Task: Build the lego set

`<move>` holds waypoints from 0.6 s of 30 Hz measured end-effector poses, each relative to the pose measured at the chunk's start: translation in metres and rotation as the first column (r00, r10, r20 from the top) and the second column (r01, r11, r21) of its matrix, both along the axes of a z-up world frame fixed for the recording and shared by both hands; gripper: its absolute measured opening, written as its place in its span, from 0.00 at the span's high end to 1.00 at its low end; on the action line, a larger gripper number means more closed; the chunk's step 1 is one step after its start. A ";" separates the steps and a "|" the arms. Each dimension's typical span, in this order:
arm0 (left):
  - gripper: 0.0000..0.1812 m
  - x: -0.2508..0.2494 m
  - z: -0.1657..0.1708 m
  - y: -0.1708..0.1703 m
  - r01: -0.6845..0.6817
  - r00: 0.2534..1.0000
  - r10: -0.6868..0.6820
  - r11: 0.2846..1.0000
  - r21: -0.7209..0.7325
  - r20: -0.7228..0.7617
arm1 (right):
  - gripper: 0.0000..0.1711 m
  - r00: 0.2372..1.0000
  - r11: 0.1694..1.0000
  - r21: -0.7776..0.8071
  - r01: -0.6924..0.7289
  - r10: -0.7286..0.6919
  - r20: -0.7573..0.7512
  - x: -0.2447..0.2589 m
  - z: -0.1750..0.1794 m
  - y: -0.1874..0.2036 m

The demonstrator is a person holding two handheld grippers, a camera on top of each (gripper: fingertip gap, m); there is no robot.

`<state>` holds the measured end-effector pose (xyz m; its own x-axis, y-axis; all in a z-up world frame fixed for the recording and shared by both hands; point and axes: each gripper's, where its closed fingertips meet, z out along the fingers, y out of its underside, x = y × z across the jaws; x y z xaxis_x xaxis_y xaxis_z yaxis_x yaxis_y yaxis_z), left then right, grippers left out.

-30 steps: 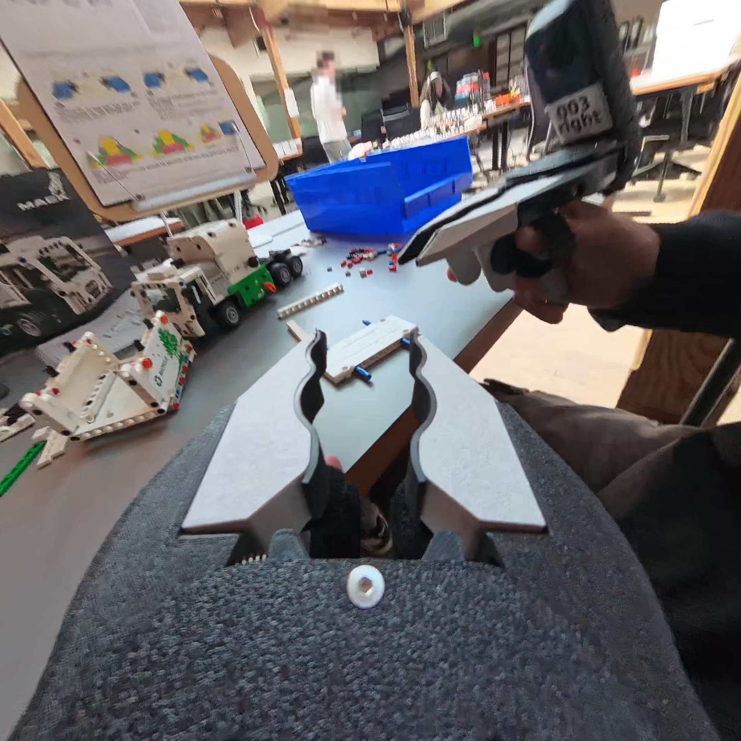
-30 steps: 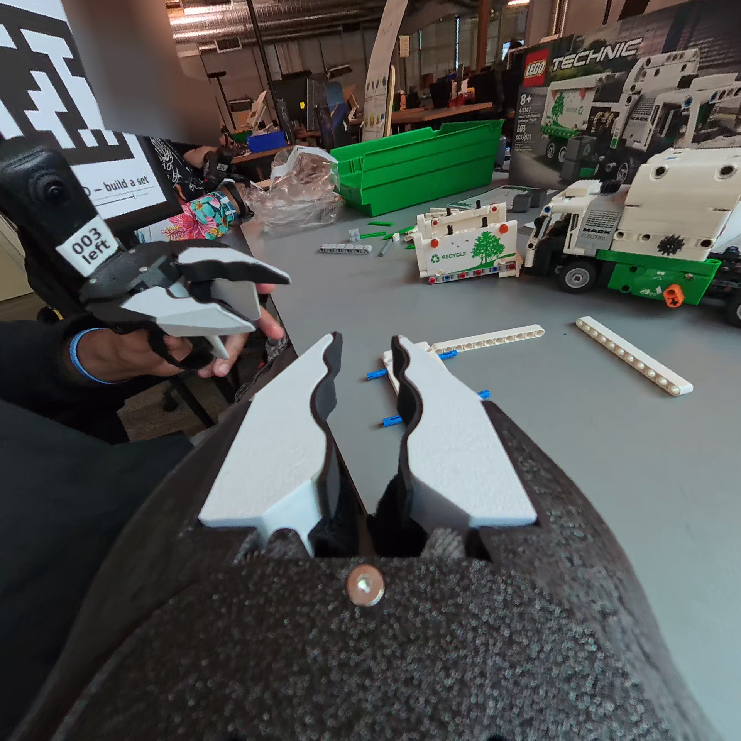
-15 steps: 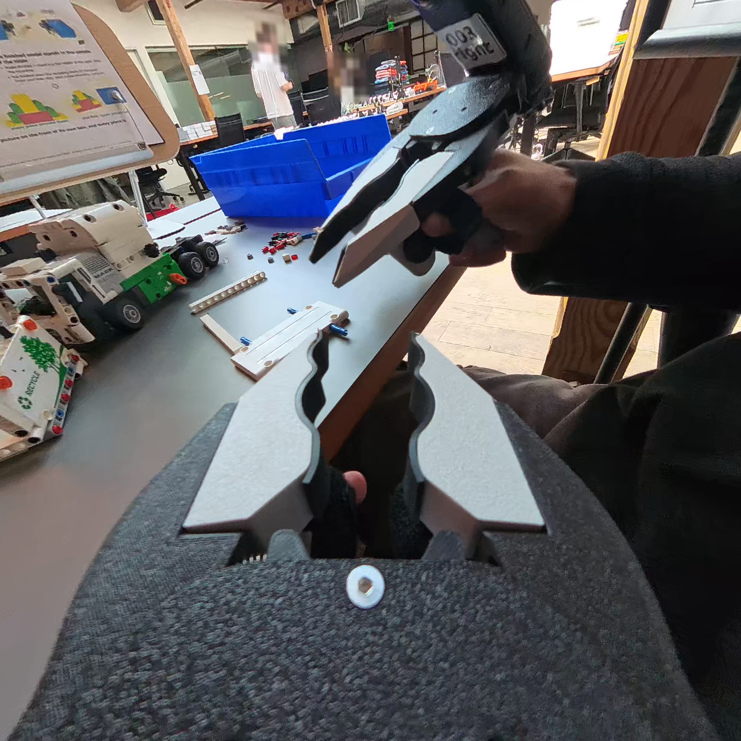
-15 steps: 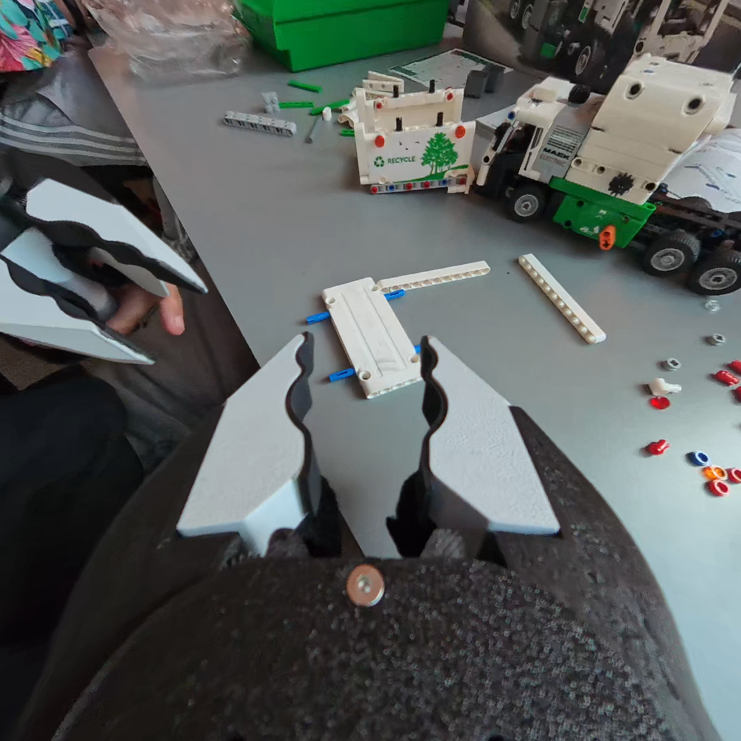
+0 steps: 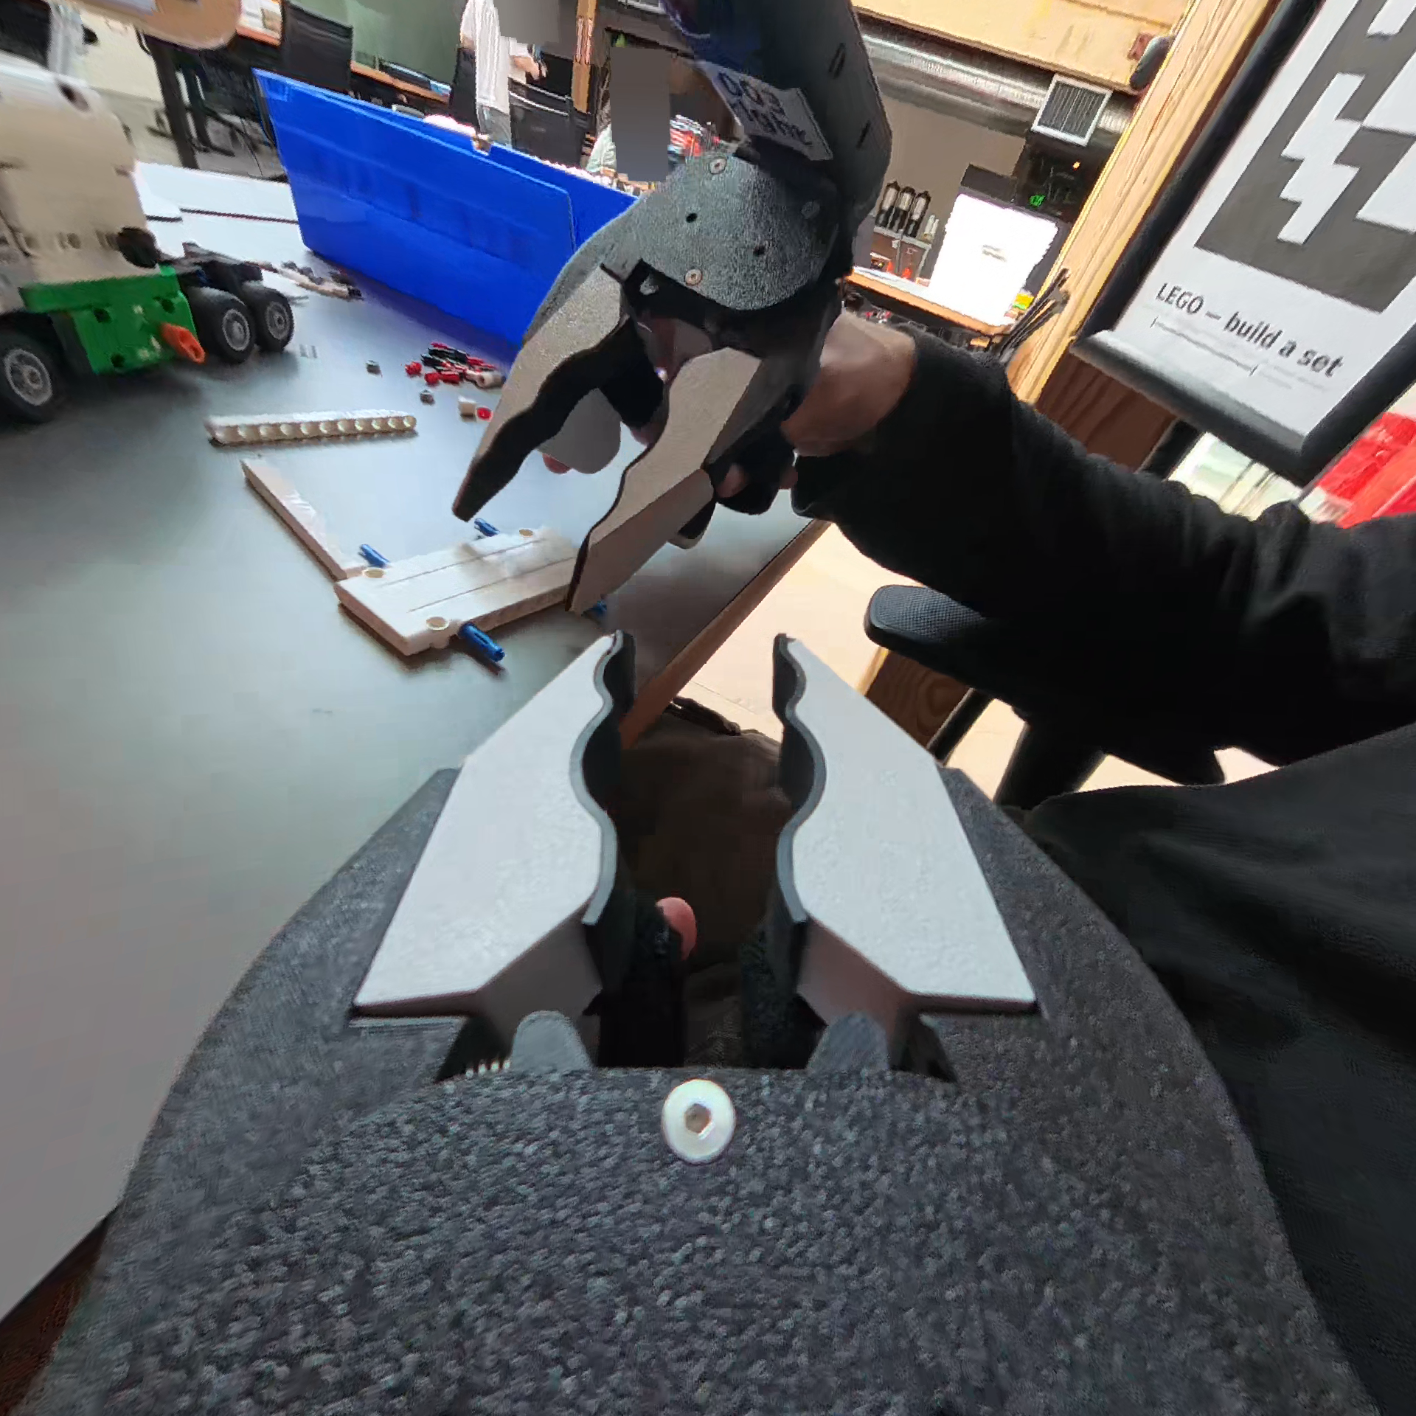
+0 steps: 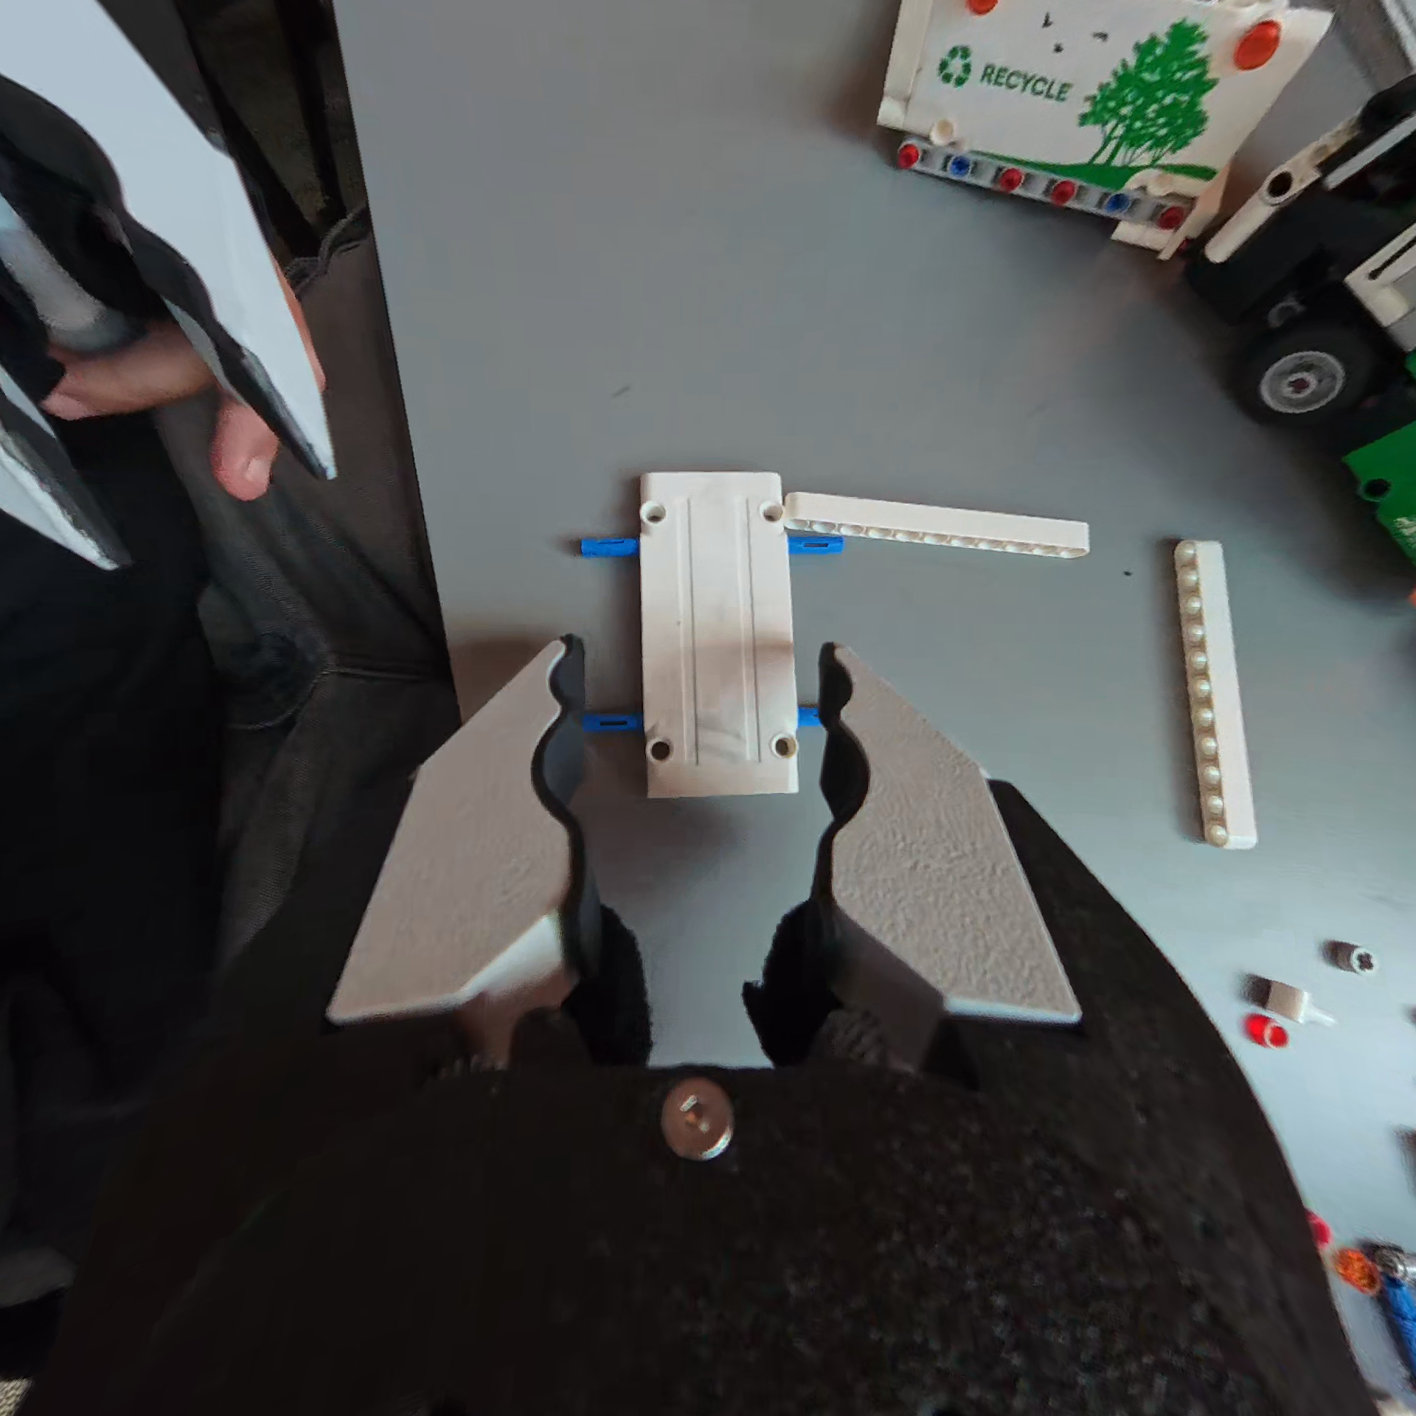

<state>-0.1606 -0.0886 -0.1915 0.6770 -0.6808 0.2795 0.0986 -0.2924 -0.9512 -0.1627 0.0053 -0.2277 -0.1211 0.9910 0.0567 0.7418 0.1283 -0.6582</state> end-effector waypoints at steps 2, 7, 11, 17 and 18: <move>0.82 -0.002 0.000 0.002 0.020 0.998 -0.016 0.998 -0.053 0.066 | 0.65 1.000 1.000 -0.012 -0.004 0.004 0.021 0.000 -0.007 -0.001; 0.82 -0.006 0.002 0.005 0.014 0.996 -0.006 0.997 -0.078 0.094 | 0.76 1.000 0.999 -0.043 -0.010 0.010 0.000 -0.007 -0.009 -0.002; 0.82 -0.015 -0.008 0.011 -0.062 0.997 0.066 0.991 -0.118 0.033 | 0.77 0.998 0.998 0.004 -0.057 0.057 -0.003 -0.008 -0.008 -0.012; 0.79 -0.041 0.000 0.028 -0.224 0.973 0.229 0.967 -0.120 0.029 | 0.77 0.983 0.938 0.345 -0.039 0.098 -0.157 -0.009 0.017 -0.018; 0.78 -0.044 0.006 0.031 -0.229 0.971 0.234 0.967 -0.110 0.036 | 0.77 0.973 0.923 0.384 -0.025 0.110 -0.203 -0.012 0.026 -0.023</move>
